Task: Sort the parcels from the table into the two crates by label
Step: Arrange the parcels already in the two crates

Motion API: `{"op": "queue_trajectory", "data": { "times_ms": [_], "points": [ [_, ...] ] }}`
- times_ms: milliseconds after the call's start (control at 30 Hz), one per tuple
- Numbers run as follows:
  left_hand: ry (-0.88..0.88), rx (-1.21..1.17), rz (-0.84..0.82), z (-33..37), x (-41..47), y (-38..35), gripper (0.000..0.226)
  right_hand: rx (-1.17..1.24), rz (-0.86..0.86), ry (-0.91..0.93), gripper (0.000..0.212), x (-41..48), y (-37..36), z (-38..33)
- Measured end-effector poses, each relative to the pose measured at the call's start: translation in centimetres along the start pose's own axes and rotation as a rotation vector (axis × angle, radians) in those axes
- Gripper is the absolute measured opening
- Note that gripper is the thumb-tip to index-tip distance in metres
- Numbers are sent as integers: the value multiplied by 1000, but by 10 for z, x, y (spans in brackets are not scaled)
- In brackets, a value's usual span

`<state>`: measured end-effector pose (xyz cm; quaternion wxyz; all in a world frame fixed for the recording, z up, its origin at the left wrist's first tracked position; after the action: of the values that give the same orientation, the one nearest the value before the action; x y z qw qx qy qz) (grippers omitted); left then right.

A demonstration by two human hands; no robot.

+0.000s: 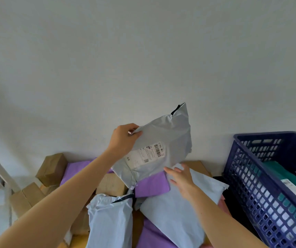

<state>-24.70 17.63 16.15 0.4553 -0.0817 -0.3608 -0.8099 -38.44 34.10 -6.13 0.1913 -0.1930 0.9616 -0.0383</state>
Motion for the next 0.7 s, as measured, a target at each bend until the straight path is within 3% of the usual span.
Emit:
{"op": "queue_trajectory", "data": {
  "times_ms": [100, 433, 700],
  "points": [
    [40, -96, 36, 6, 10, 13, 10, 152, -95, -70, 72, 5, -13, -4],
    [215, -294, 109, 2, 13, 31, 14, 295, -213, -118, 93, 7, -39, -33],
    [256, -354, 172, 0, 11, 47, 17, 291, -310, -64, 56, 2, -39, -57]
  ]
}}
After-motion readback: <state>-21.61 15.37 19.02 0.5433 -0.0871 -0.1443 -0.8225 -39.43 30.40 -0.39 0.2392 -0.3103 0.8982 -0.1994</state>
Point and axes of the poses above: each hand's wrist, its own x-axis towards the middle knuckle, its own y-axis out of the back of the hand, z = x × y, the point moved 10 cm from there along x, towards the middle knuckle, and after that the axes turned 9 degrees about z, right-handed, at the moved point
